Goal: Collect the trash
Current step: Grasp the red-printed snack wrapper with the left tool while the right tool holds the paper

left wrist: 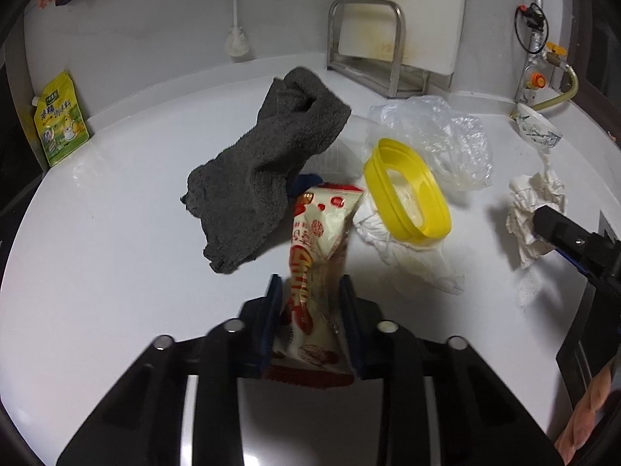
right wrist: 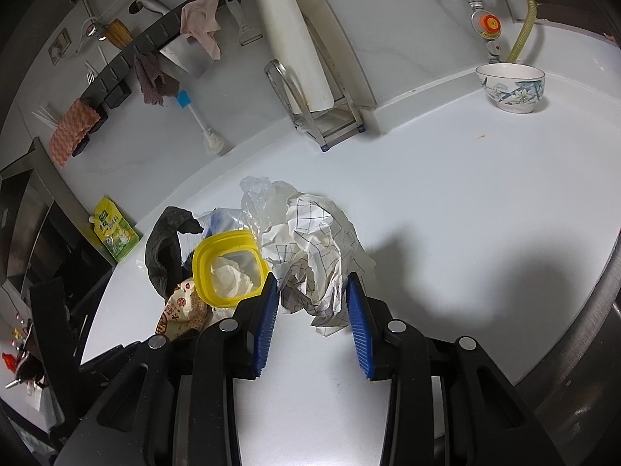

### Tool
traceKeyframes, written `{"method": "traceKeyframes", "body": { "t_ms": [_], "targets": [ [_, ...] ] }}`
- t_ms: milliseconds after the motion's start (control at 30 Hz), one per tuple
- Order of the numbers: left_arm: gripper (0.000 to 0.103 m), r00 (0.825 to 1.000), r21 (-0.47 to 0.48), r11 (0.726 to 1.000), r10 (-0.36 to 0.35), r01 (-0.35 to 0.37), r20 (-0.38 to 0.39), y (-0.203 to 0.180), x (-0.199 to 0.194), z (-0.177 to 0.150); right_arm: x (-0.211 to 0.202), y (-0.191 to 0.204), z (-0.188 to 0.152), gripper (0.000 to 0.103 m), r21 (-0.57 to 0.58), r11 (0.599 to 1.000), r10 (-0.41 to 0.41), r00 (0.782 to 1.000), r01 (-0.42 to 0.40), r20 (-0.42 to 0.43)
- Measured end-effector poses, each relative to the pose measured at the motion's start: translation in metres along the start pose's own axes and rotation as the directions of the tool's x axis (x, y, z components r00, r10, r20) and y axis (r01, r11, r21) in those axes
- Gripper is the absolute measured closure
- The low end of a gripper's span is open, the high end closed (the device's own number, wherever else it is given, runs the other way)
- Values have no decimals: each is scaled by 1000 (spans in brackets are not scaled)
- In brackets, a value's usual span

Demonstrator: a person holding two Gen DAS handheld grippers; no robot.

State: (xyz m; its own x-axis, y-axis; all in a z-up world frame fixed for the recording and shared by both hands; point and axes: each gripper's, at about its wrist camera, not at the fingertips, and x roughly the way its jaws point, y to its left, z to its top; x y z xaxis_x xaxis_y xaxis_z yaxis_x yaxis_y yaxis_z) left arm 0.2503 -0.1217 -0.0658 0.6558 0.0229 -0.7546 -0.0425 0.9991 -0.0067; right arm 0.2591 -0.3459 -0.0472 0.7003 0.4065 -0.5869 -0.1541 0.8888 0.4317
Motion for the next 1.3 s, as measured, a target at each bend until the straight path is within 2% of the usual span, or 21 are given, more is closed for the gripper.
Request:
{"method": "traceKeyframes", "body": {
  "t_ms": [267,333,667,900,1033,1133,1300],
  "targets": [
    [78,999,28,1000,3,-5,53,6,-25,-1,-1,2,0,69,-6,1000,4,1000,-4,9],
    [87,998,42,999,14,-16,62,9,-32,-1,-2,4,0,69,-15,1000,6,1000,-5,15],
    [90,994,66,998,1,-8,105,33,-73,0,-5,19,-3,69,-66,998,2,999,0,35],
    [90,993,84,996,-26,16,116,41,-96,-13,-21,41,-14,69,-150,987,-48,996,60,81],
    [90,991,86,996,-44,33,128,47,-112,-24,-37,55,-27,69,-201,972,-100,989,120,110],
    [90,987,98,994,-53,38,150,52,-124,-34,-52,56,-42,69,-178,975,-114,987,132,111],
    [90,987,89,994,-80,68,137,61,-126,-42,-69,56,-55,69,-176,974,-124,986,143,113]
  ]
}}
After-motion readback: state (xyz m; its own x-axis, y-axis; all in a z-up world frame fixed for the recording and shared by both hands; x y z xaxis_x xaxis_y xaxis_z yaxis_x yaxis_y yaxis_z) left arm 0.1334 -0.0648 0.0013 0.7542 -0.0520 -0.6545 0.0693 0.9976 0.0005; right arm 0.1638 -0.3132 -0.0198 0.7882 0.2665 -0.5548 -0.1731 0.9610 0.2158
